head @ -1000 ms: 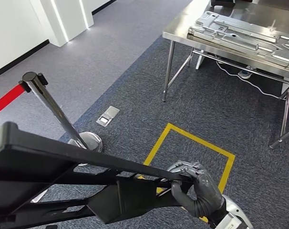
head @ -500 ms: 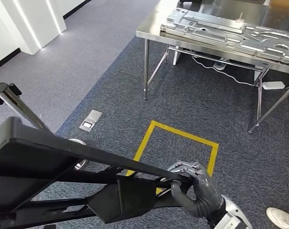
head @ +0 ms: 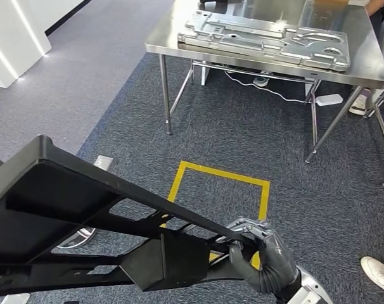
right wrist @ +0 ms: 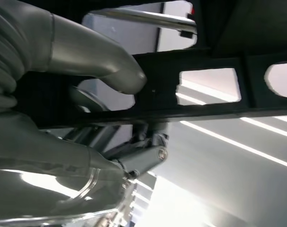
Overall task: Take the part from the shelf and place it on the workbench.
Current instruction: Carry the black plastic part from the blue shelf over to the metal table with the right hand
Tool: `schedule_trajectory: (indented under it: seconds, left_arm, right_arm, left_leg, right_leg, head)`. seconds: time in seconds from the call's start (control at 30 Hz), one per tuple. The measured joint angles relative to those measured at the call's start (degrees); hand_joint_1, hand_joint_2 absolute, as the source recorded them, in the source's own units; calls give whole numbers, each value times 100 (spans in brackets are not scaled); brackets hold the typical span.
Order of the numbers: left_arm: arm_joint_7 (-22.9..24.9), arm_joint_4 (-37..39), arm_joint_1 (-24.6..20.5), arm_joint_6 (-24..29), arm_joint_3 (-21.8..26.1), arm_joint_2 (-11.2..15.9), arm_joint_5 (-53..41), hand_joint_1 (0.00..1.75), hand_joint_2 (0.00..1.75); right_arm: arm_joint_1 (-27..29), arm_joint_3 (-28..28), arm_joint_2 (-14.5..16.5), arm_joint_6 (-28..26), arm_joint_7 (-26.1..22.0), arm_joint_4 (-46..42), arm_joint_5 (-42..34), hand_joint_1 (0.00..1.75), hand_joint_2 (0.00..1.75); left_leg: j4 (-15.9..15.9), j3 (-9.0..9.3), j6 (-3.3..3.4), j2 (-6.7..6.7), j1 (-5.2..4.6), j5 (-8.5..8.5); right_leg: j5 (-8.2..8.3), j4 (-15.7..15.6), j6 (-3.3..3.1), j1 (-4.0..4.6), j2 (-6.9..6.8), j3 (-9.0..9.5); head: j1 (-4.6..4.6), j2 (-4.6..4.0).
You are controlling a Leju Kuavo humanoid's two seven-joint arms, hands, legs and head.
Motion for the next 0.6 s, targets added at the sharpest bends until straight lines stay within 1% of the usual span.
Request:
schedule_trajectory:
  seconds: [0.03, 0.07, 0.1, 0.13, 0.17, 0.2, 0.23, 0.27, 0.3, 0.33, 0.37, 0.4, 0.43, 0.47, 0.5, 0.53, 0.57, 0.6]
  left_arm:
    - [14, 0, -1, -1, -2, 0, -12, 0, 175]
    - [21, 0, -5, 0, -2, 2, -16, 0, 175]
    - [15, 0, -8, 2, -2, 4, -17, 0, 175]
    - [4, 0, -7, 3, -2, 7, -17, 0, 175]
    - [-10, 0, -3, 3, -2, 10, -16, 0, 175]
    - [-27, 0, 5, 3, -2, 11, -11, 0, 175]
    - [-42, 0, 14, 1, -1, 11, -5, 0, 175]
    - [-56, 0, 17, -1, -1, 11, 7, 0, 175]
    - [-67, 0, 14, 0, -1, 11, 19, 0, 175]
    - [-75, 0, 8, 1, -1, 11, 27, 0, 175]
    - [-81, 0, -1, 1, -2, 11, 37, 0, 175]
    - [-86, 0, -8, 1, -1, 12, 41, 0, 175]
    - [-93, 0, -12, 1, -1, 13, 45, 0, 175]
    - [-101, 0, -14, 1, 0, 14, 50, 0, 175]
    - [-110, 0, -15, 1, 1, 15, 54, 0, 175]
    - [-117, 0, -18, 1, 2, 15, 60, 0, 175]
    - [-122, 0, -25, 1, 2, 15, 66, 0, 175]
    - [-129, 0, -33, 0, 3, 15, 73, 0, 175]
  right_arm:
    - [30, 2, 0, -25, 15, -15, 4, 175, 175]
    - [57, 3, 0, -42, 27, -28, 5, 175, 175]
    - [70, 6, -1, -54, 38, -41, 6, 175, 175]
    - [69, 8, -1, -61, 48, -50, 6, 175, 175]
    - [63, 12, -1, -65, 57, -56, 7, 175, 175]
    - [56, 18, -1, -68, 64, -59, 7, 175, 175]
    - [53, 22, -1, -70, 70, -56, 7, 175, 175]
    - [54, 27, -1, -72, 74, -52, 7, 175, 175]
    - [54, 31, -1, -73, 74, -49, 7, 175, 175]
    - [54, 33, -1, -73, 75, -46, 6, 175, 175]
    - [53, 35, -1, -74, 75, -45, 6, 175, 175]
    - [48, 36, -1, -74, 75, -45, 5, 175, 175]
    - [40, 38, -1, -73, 75, -44, 3, 175, 175]
    - [35, 39, -1, -72, 74, -44, -4, 175, 175]
    - [32, 39, -1, -70, 74, -43, -13, 175, 175]
    - [32, 39, -1, -65, 73, -42, -21, 175, 175]
    - [36, 39, -1, -61, 73, -40, -27, 175, 175]
    - [36, 39, -1, -56, 72, -39, -30, 175, 175]
  left_leg:
    - [-26, 7, 6, 38, -1, -3]
    - [-43, 12, 29, 85, 6, 12]
    - [-63, 20, 58, 138, 16, 26]
    - [-84, 27, 88, 202, 29, 39]
    - [-91, 30, 109, 271, 32, 44]
    - [-91, 28, 120, 336, 30, 41]
    - [-90, 26, 123, 405, 28, 38]
    - [-89, 25, 125, 469, 27, 35]
    - [-89, 27, 123, 527, 29, 32]
    - [-88, 34, 117, 579, 32, 25]
    - [-87, 47, 104, 624, 34, 15]
    - [-83, 61, 82, 660, 25, 1]
    - [-76, 72, 52, 691, 10, -16]
    - [-72, 82, 21, 720, -6, -30]
    - [-71, 91, -9, 756, -20, -40]
    - [-75, 104, -38, 795, -20, -46]
    - [-72, 117, -70, 805, -10, -65]
    - [-28, 111, -100, 765, 0, -120]
  right_leg:
    - [13, -8, 36, -12, 52, -16]
    - [3, -3, 69, -15, 44, -20]
    - [-53, 56, 98, -13, -24, -44]
    - [-172, 223, 124, -11, -123, -115]
    - [-349, 514, 145, -14, -244, -242]
    - [-542, 894, 167, -18, -324, -419]
    - [-697, 1274, 187, -25, -356, -593]
    - [-767, 1534, 205, -30, -370, -712]
    - [-723, 1585, 221, -34, -383, -730]
    - [-582, 1411, 236, -37, -403, -638]
    - [-377, 1050, 246, -39, -459, -452]
    - [-203, 637, 246, -34, -572, -242]
    - [-87, 300, 220, -22, -666, -77]
    - [-36, 87, 180, -8, -739, 19]
    - [-46, 13, 131, 9, -764, 44]
    - [-47, 5, 77, 20, -717, 34]
    - [-39, 1, 33, 14, -675, 29]
    - [-29, -5, -8, 6, -636, 29]
  head:
    - [2, 0]
    - [3, 0]
    - [3, 0]
    - [4, 0]
    - [5, 0]
    - [5, 0]
    - [5, 0]
    - [5, 0]
    - [5, 0]
    - [5, 0]
    - [5, 0]
    - [5, 0]
    - [4, 0]
    - [2, 0]
    - [0, 0]
    - [-1, 0]
    - [-2, 0]
    - [-2, 0]
